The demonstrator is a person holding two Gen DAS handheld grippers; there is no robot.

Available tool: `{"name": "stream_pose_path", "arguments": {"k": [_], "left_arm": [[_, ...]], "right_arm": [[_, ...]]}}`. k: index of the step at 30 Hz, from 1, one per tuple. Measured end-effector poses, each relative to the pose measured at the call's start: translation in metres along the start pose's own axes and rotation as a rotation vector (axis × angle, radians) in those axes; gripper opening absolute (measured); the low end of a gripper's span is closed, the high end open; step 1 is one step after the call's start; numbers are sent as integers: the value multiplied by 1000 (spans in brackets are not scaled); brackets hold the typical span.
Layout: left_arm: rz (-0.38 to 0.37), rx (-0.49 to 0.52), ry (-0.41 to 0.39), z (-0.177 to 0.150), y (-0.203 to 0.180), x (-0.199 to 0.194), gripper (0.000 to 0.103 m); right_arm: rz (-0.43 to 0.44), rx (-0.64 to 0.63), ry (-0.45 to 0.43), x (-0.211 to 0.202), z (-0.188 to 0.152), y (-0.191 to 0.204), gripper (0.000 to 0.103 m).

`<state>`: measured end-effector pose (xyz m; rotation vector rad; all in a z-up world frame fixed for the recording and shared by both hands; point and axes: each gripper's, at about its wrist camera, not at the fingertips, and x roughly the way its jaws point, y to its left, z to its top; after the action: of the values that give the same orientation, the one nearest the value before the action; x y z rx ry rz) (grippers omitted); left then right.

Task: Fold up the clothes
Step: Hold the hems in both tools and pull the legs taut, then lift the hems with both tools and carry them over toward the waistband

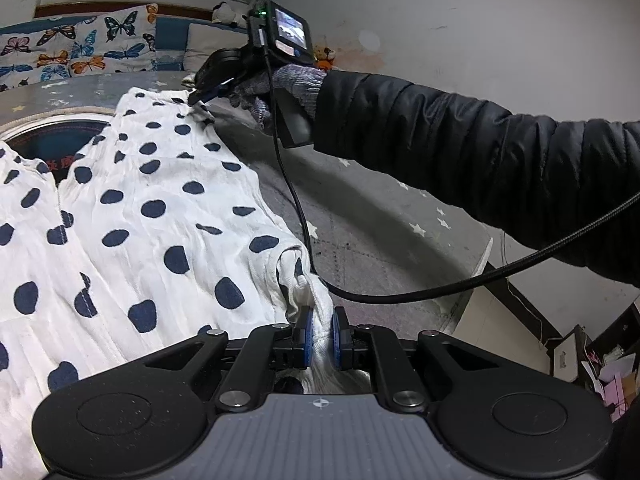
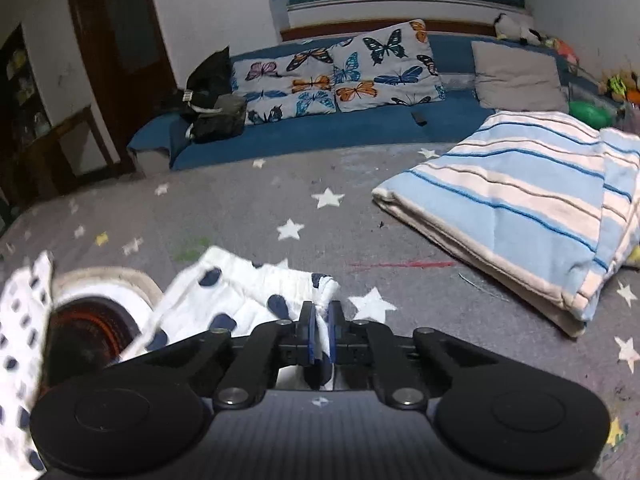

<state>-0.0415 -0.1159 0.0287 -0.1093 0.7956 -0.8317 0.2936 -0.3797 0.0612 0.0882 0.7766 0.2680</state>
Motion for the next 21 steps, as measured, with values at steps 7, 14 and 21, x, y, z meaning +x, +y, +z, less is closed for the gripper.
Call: {"name": "stream_pose_path", "arguments": {"k": [7,14,21], "left_arm": [[16,-20,-66,-3,-1,-21,10],[34,-61,-134,-15,2,-50,9],[61,-121,-224,-28,12,-90,9]], "right_arm": [[-7,24,-47,-31,24,10,5],[-1,2,-95,-58,51,42,5],[36,-66,-122,-66,75,108,5]]}}
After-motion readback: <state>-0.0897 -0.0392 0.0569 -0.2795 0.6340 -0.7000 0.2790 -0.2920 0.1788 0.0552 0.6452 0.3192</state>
